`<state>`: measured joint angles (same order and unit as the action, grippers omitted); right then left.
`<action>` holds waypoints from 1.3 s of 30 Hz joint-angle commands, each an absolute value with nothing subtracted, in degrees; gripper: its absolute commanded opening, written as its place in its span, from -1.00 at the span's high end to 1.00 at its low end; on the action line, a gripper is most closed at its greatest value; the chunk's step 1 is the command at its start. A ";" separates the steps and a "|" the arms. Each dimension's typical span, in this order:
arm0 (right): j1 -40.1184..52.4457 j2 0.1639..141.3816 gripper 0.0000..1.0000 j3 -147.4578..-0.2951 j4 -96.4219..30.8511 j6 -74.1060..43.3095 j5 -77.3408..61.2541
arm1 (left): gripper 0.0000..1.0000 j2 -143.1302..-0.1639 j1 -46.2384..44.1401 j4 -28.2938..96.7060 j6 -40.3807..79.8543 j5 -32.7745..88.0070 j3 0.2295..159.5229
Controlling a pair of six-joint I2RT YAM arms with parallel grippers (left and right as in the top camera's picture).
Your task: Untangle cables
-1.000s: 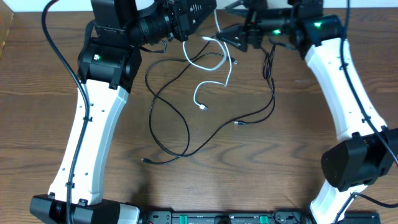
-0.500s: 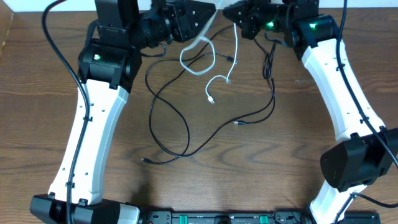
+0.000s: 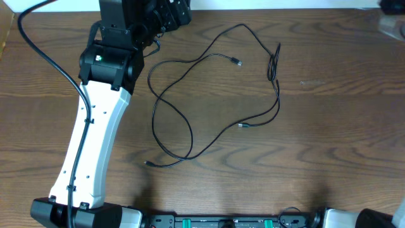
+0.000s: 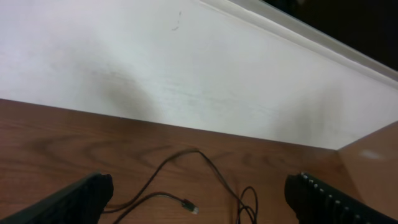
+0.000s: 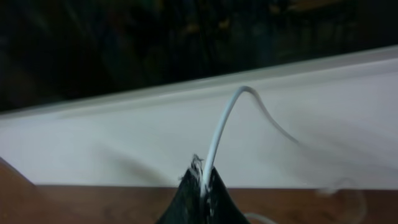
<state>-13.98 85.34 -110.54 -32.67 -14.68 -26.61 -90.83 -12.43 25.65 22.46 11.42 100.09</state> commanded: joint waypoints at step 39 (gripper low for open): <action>-34.79 115.70 -0.99 -112.66 -47.68 -7.11 -4.27 | -0.75 -91.48 -12.19 27.14 21.26 10.20 100.44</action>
